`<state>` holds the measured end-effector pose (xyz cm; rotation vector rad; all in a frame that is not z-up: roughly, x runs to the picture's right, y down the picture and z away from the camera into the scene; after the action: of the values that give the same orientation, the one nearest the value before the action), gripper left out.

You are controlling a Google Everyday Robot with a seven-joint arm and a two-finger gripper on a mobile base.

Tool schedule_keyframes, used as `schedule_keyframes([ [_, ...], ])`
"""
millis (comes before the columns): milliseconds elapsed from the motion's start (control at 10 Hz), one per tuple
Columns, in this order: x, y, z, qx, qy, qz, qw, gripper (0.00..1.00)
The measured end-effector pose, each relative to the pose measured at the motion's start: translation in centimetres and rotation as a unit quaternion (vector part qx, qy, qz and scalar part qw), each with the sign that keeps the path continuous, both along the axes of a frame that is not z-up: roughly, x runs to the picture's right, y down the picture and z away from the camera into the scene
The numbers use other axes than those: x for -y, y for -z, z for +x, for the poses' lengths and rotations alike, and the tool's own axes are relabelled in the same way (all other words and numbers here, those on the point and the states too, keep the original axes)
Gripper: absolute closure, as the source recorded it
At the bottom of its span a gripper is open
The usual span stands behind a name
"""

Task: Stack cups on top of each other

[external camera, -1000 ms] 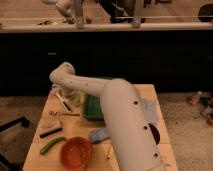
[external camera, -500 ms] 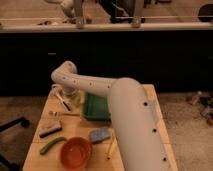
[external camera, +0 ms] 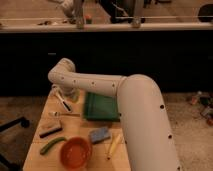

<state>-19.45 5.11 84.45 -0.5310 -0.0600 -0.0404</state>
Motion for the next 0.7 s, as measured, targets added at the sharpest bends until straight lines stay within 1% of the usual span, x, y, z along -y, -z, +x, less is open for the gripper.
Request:
schedule_keyframes([
  [200,0.33,0.50,-0.49,0.010,0.007,0.002,0.9999,1.00],
  [700,0.38,0.51,-0.53,0.010,0.008,0.002,0.9999,1.00],
])
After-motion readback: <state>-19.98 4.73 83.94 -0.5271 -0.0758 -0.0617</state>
